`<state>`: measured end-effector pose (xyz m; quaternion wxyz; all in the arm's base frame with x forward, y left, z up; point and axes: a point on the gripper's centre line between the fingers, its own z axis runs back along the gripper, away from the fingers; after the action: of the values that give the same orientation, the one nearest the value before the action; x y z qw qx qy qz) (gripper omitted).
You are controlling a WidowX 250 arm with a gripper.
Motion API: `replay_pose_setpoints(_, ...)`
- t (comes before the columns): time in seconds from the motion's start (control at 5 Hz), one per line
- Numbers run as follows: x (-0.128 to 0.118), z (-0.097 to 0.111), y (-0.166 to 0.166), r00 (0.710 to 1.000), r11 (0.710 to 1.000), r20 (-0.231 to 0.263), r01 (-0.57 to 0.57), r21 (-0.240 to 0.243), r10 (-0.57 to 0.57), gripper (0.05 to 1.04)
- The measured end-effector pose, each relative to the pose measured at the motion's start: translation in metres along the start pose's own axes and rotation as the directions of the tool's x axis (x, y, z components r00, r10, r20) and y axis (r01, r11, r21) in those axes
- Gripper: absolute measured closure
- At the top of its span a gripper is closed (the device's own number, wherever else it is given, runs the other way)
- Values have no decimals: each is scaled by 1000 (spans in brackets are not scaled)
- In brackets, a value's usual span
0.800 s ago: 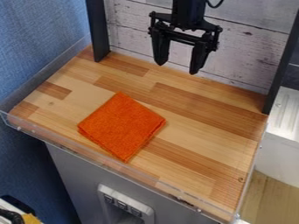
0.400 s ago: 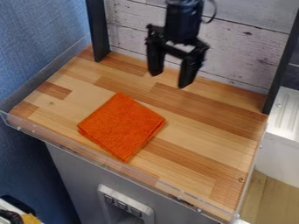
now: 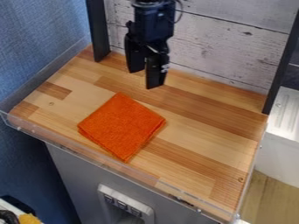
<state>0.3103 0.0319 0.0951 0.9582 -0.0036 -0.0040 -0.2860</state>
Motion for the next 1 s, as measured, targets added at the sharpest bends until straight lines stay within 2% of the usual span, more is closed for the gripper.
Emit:
replay_pose_setpoints(0.2,-9,5,1,990,990,37,137,21,-138,88)
replay_pose_setpoints(0.6,-22,11,9,946,947,55,320,30,-321,88)
replay_pose_setpoints(1.0,-32,13,7,915,915,47,402,-25,-401,86)
